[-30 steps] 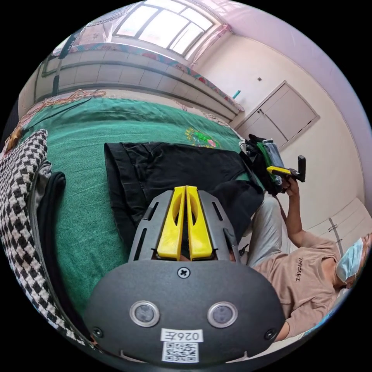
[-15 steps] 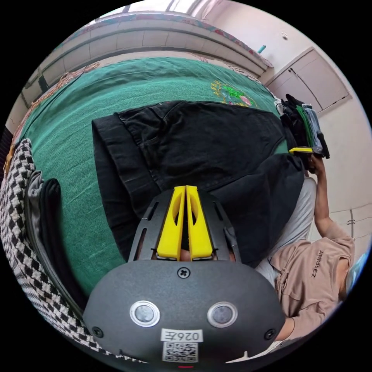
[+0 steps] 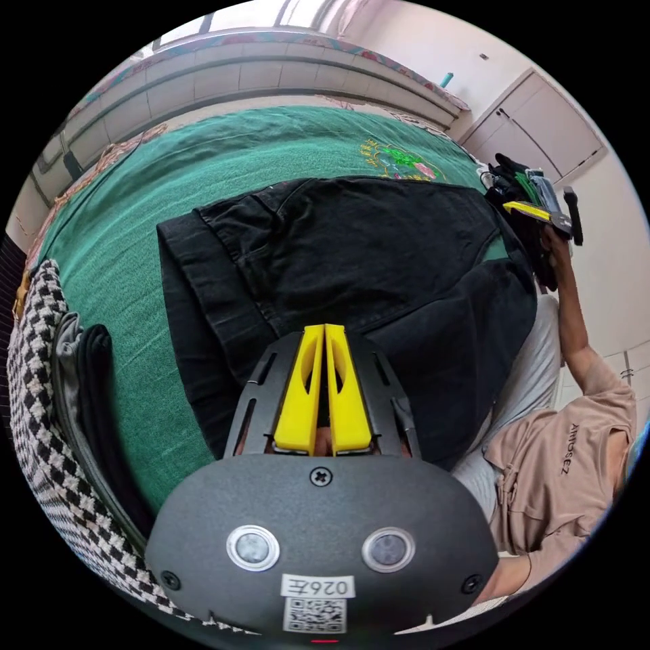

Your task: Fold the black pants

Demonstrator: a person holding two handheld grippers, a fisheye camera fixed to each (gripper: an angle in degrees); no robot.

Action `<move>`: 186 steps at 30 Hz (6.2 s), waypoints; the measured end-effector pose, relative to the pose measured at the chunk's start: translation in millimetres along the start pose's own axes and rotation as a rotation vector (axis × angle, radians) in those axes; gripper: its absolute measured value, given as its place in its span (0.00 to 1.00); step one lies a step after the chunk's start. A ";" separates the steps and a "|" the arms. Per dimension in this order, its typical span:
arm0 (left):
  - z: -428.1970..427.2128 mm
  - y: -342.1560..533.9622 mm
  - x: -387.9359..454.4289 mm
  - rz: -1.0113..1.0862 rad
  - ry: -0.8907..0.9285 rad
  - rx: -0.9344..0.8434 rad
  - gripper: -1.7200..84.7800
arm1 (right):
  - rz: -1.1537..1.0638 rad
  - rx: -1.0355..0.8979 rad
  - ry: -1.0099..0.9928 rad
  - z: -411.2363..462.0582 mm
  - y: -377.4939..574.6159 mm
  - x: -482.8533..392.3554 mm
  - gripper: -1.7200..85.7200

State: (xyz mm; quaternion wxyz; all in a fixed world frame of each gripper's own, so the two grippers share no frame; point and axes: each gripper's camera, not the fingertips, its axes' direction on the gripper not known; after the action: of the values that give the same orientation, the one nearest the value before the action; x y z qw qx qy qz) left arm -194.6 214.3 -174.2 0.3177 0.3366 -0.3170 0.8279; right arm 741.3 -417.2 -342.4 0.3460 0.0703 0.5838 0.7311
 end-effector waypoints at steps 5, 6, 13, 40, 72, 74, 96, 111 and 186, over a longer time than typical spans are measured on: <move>-3.5 2.9 22.8 0.006 -0.098 -0.011 0.01 | -0.119 -0.167 -0.066 61.1 -6.6 -23.5 0.01; -4.4 2.9 22.8 0.000 -0.094 -0.015 0.01 | -0.149 -0.176 -0.033 62.3 -6.2 -28.5 0.01; -45.1 15.6 17.0 -0.001 -0.110 0.037 0.03 | -0.165 -0.161 0.014 61.1 -3.5 -29.3 0.01; -61.9 75.9 -59.7 -0.462 -0.308 0.171 0.02 | 0.317 0.019 -0.168 20.0 40.8 102.8 0.01; -54.1 60.0 -67.2 -0.466 -0.205 0.230 0.18 | 0.365 0.177 0.246 -49.6 41.5 88.6 0.06; -53.5 53.9 -64.1 -0.450 -0.210 0.218 0.18 | 0.289 0.097 0.238 -29.3 27.7 84.7 0.10; -132.9 58.4 -12.6 -0.329 -0.304 0.568 0.06 | 0.280 0.522 0.199 -168.0 64.0 63.1 0.01; -79.3 56.5 -83.4 -0.532 -0.278 0.320 0.13 | 0.497 0.099 0.095 -169.3 55.6 142.9 0.10; 46.3 25.3 -157.3 -0.475 -0.078 0.150 0.09 | 0.329 0.273 0.382 -184.7 3.2 153.1 0.15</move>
State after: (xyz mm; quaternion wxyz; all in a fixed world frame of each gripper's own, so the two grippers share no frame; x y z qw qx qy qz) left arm -106.9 115.8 -275.0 0.4649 0.4559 -0.1787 0.7376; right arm 531.4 -476.2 -442.6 0.0936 0.0709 0.7122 0.6920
